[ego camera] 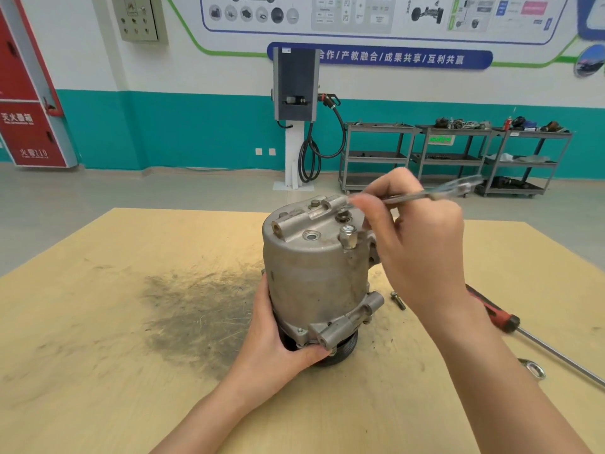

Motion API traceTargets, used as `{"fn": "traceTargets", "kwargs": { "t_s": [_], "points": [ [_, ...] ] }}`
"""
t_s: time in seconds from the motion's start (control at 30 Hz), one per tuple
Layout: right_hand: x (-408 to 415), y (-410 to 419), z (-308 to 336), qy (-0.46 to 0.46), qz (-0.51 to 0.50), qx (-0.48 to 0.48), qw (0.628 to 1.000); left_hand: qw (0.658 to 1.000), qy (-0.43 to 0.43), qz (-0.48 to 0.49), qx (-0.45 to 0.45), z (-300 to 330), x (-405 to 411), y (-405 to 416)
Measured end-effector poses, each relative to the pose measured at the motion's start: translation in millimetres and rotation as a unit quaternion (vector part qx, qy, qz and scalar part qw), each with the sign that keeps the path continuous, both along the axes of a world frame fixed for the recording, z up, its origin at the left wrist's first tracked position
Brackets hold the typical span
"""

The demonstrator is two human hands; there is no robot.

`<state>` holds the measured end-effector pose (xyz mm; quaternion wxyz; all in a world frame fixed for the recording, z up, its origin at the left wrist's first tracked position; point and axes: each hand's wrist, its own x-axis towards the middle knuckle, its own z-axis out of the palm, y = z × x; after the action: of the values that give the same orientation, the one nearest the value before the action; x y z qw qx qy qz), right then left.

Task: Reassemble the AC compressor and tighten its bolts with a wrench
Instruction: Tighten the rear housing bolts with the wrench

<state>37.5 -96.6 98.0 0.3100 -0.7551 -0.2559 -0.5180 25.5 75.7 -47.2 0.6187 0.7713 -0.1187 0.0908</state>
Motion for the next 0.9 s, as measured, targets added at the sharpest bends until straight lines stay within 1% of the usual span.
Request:
{"fn": "traceTargets", "kwargs": {
  "t_s": [0.03, 0.1, 0.17, 0.27, 0.37, 0.43, 0.53, 0.6, 0.67, 0.77, 0.83, 0.9],
  "points": [
    [-1, 0, 1, 0.002, 0.011, 0.025, 1.000, 1.000, 0.000, -0.002, -0.001, 0, 0, 0],
    [0, -2, 3, 0.042, 0.072, 0.102, 0.991, 1.000, 0.001, -0.005, -0.003, -1, 0, 1],
    [3, -8, 5, 0.110, 0.134, 0.173, 0.969, 1.000, 0.004, -0.005, -0.003, -1, 0, 2],
    [7, -13, 5, 0.193, 0.194, 0.241, 0.931, 1.000, 0.006, -0.003, -0.002, -1, 0, 2],
    [11, -15, 4, 0.251, 0.230, 0.287, 0.895, 1.000, 0.005, 0.000, 0.001, -1, 0, 1],
    [14, -18, 3, 0.267, 0.234, 0.297, 0.886, 1.000, 0.003, -0.002, 0.000, 0, 0, 1],
    [17, -19, 2, 0.270, 0.244, 0.299, 0.882, 1.000, -0.002, -0.004, -0.004, 0, 0, 1],
    [16, -18, 1, 0.255, 0.242, 0.287, 0.891, 1.000, -0.003, -0.004, -0.005, 0, 0, 1],
    [13, -16, 0, 0.205, 0.211, 0.242, 0.925, 1.000, -0.003, -0.003, -0.005, 0, 0, 1],
    [7, -11, 1, 0.081, 0.110, 0.100, 0.986, 1.000, 0.002, -0.001, -0.004, 1, -1, 0],
    [2, -5, 0, -0.001, 0.030, 0.007, 1.000, 1.000, 0.003, 0.000, -0.004, 1, -1, 0],
    [-1, -1, 1, -0.046, -0.023, -0.032, 0.998, 1.000, 0.004, 0.002, -0.004, 0, 0, 0]
  ]
}}
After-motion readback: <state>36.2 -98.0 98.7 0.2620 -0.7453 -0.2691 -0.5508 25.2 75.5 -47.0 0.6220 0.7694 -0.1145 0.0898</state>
